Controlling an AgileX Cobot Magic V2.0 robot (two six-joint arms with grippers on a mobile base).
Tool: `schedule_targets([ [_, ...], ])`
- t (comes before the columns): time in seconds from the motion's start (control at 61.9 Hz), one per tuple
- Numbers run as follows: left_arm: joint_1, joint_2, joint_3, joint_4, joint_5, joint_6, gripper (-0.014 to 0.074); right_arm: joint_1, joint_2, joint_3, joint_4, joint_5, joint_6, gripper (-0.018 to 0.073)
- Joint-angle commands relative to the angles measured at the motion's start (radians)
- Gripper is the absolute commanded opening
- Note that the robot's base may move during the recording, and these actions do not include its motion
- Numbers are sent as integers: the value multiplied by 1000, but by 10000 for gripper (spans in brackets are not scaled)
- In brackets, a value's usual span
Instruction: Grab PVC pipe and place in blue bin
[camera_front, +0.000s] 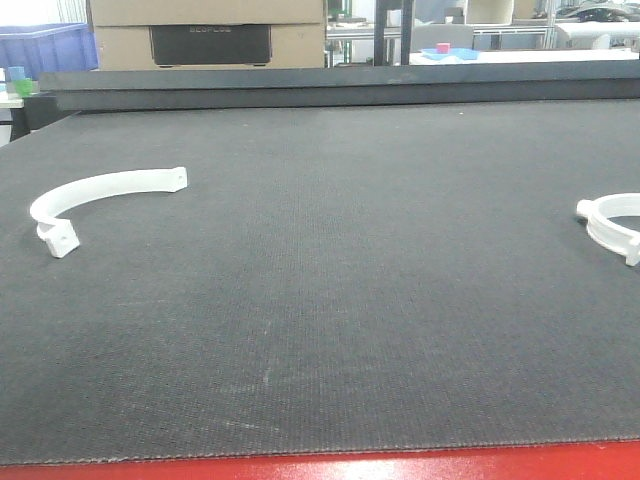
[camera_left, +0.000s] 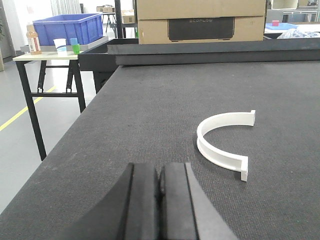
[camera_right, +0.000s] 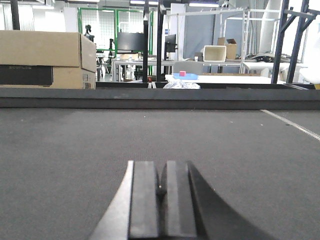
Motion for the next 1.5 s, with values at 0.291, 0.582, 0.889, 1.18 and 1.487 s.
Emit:
schedule_targets([
  [0.291,-2,-4,-2,3,-18,-2,-111,-3,-3,-23,60,-25,-4,-169],
  [0.582,-2,-4,-2,3,-18,-2,-111,-3,-3,-173,66,6,-4,-169],
  [0.889,-2,-4,-2,3,-18,-2,-111,-3,-3,-311,66,263,-4,-169],
  [1.18,-2,-4,-2,136,-16,5,-111,-3,-3,-331,86,274,-4,-169],
  [1.487,-2,-4,-2,136,-16,5,-111,-3,-3,-331,92,246,-4,-169],
])
